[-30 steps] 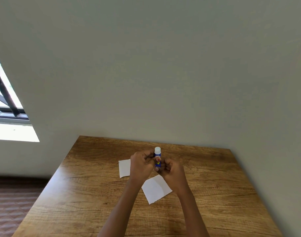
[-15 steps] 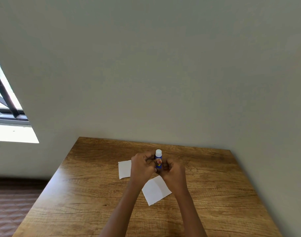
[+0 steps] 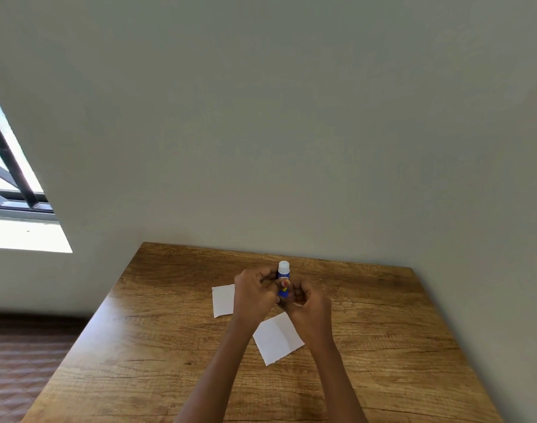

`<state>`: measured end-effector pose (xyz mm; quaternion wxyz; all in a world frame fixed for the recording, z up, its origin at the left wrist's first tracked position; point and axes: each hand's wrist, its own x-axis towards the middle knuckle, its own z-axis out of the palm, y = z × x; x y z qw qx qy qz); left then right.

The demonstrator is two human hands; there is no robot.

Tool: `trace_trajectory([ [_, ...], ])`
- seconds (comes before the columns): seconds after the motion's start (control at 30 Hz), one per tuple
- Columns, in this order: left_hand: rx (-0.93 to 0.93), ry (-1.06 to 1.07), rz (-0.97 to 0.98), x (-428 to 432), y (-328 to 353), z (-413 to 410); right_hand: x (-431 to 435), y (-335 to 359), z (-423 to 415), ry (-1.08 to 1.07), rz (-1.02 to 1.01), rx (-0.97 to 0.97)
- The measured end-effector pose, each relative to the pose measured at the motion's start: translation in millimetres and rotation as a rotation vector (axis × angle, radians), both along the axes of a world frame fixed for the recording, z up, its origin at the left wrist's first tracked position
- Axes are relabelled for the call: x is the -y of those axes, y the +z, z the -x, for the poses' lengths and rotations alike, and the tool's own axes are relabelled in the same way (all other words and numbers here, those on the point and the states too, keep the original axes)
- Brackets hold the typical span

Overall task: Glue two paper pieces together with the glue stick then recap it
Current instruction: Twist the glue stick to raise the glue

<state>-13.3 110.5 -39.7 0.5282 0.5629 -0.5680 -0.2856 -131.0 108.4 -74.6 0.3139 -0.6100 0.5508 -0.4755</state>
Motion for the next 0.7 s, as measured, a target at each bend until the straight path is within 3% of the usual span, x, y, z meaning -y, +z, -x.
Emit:
trace_trajectory([
  [0.27,0.016,0.054,0.030,1,-1,-3,3,-1,1,0.121,0.013,-0.117],
  [0.43,-0.024,0.095,-0.012,0,-3,-3,1,4,-6,0.080,-0.049,-0.014],
  [0.57,-0.019,0.072,-0.027,0,-3,-2,0,-1,-9,-0.043,0.004,0.069],
  [0.7,-0.016,0.059,-0.024,-1,-2,-1,-1,-4,-9,-0.027,0.015,0.101],
])
